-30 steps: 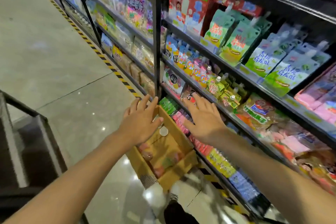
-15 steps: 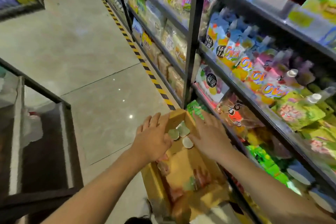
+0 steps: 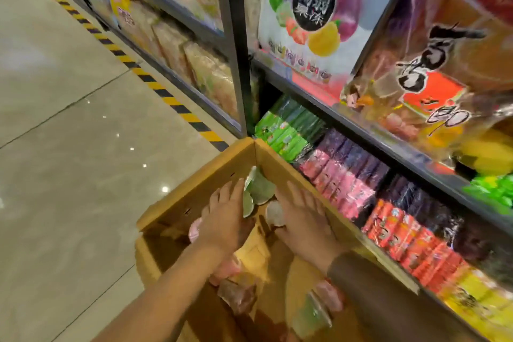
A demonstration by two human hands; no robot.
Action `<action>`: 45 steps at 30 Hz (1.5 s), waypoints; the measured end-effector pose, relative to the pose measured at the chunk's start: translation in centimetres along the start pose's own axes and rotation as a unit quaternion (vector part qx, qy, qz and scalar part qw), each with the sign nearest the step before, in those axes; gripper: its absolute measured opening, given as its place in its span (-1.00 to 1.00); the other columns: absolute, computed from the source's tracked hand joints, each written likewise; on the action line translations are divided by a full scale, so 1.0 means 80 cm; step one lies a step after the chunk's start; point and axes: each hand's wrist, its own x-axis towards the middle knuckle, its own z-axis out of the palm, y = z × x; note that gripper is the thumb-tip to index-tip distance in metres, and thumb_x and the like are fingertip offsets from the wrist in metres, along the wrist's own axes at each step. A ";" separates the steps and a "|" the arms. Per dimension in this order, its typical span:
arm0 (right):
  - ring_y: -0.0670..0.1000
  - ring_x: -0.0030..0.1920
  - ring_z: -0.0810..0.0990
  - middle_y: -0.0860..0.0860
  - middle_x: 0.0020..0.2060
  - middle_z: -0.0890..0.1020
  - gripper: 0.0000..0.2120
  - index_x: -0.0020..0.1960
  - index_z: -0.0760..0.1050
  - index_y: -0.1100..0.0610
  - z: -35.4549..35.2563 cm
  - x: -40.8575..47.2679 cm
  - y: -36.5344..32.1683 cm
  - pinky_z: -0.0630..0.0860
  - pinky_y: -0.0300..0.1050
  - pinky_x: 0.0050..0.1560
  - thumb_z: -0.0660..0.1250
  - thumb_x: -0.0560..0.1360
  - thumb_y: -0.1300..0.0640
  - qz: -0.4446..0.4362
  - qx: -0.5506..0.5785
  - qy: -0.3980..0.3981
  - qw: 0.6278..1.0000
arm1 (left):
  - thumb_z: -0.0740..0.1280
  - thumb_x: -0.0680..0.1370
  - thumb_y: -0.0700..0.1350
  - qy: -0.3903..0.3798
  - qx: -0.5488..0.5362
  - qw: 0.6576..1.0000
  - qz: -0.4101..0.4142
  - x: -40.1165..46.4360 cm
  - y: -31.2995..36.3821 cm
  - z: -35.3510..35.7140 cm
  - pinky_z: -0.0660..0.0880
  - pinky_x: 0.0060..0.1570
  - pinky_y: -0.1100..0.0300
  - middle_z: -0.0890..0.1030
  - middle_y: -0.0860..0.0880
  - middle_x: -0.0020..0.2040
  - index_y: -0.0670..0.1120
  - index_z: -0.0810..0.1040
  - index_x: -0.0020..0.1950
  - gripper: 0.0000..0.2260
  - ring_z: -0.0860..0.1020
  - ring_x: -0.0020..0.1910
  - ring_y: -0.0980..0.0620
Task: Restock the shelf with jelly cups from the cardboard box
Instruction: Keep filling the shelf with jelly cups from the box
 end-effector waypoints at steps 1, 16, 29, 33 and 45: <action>0.14 0.59 -0.05 0.01 0.62 -0.09 -0.19 0.62 -0.11 -0.08 0.024 0.017 0.007 -0.03 0.16 0.57 0.33 0.57 -0.02 0.002 -0.004 -0.001 1.000 | 0.38 0.55 0.08 0.002 -0.003 1.000 0.005 0.021 -0.010 0.022 0.22 0.48 -0.10 0.05 -0.01 0.62 0.05 -0.08 0.63 -0.18 0.09 0.56 -0.14; 0.08 0.29 0.50 -0.03 0.38 0.36 -0.26 0.56 0.14 -0.06 0.233 0.147 0.082 0.54 -0.01 0.17 0.36 0.51 0.30 0.039 -0.032 0.090 0.995 | 0.37 0.56 -0.08 0.134 0.103 0.972 0.166 0.173 -0.066 0.155 0.37 0.36 0.00 0.18 -0.08 0.57 -0.05 -0.10 0.64 -0.18 0.28 0.42 -0.15; 0.12 0.09 0.62 -0.06 0.25 0.51 -0.60 0.38 0.39 -0.10 0.231 0.164 0.087 0.57 0.03 -0.01 0.35 0.57 0.09 0.040 0.033 0.115 0.992 | 0.18 0.68 -0.02 0.173 -0.149 0.968 0.107 0.200 -0.061 0.183 0.41 0.34 -0.07 0.44 0.01 0.46 0.08 0.23 0.58 -0.55 0.44 0.39 -0.05; 0.08 0.15 0.61 -0.09 0.29 0.52 -0.57 0.39 0.42 -0.09 0.231 0.162 0.089 0.56 0.02 0.08 0.37 0.56 0.12 0.034 0.057 0.120 0.991 | 0.20 0.68 -0.03 0.196 -0.241 0.945 0.101 0.207 -0.057 0.194 0.38 0.40 -0.03 0.47 0.03 0.45 0.05 0.35 0.53 -0.60 0.43 0.41 0.01; 0.06 0.27 0.54 0.06 0.30 0.55 -0.46 0.48 0.41 -0.01 0.194 0.109 0.081 0.47 -0.07 0.30 0.38 0.54 0.26 0.039 0.179 0.114 0.976 | 0.23 0.67 -0.19 0.223 -0.270 0.922 0.168 0.140 -0.056 0.158 0.38 0.26 0.30 0.47 0.20 0.30 -0.01 0.46 0.46 -0.65 0.42 0.27 0.25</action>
